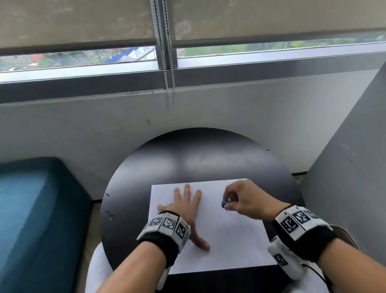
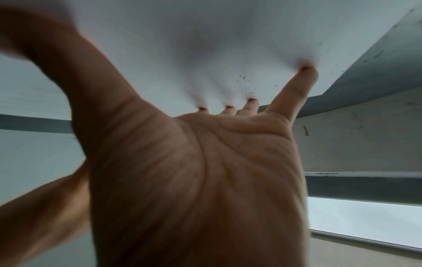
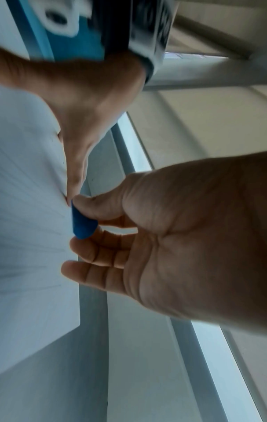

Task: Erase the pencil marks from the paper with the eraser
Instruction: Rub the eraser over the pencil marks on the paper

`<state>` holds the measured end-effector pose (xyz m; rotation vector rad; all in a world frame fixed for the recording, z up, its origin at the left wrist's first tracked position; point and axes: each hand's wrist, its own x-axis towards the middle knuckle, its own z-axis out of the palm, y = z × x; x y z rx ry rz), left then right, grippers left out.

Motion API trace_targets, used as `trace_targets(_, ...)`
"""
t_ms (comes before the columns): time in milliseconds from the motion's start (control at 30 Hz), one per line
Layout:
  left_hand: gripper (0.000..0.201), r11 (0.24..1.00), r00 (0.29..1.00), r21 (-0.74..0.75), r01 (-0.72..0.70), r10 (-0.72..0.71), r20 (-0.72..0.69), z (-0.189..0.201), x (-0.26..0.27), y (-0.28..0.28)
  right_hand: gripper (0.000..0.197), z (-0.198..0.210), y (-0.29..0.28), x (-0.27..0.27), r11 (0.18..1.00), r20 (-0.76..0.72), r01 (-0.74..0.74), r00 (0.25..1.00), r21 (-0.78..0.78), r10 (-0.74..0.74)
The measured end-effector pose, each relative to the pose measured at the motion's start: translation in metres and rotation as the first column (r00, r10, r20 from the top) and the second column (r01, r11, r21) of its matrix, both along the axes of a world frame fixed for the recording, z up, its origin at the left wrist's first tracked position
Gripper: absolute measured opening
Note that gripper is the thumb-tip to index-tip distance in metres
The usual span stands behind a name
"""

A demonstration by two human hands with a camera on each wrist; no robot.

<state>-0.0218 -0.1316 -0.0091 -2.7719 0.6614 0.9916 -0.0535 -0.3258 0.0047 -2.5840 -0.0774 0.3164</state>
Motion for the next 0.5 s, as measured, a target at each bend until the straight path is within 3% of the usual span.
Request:
trace_targets(233, 0.148, 0.999, 1.000, -0.029, -0.024, 0.024, -0.002, -0.003, -0.001, 0.001, 0.010, -0.004, 0.019, 0.050, 0.997, -0.044, -0.053, 0.998, -0.061, 0.050)
trace_targets(500, 0.148, 0.998, 0.999, -0.045, -0.035, 0.034, -0.006, -0.004, 0.000, 0.002, 0.009, -0.002, 0.039, 0.070, 0.971, -0.070, -0.099, 0.994, -0.219, 0.085)
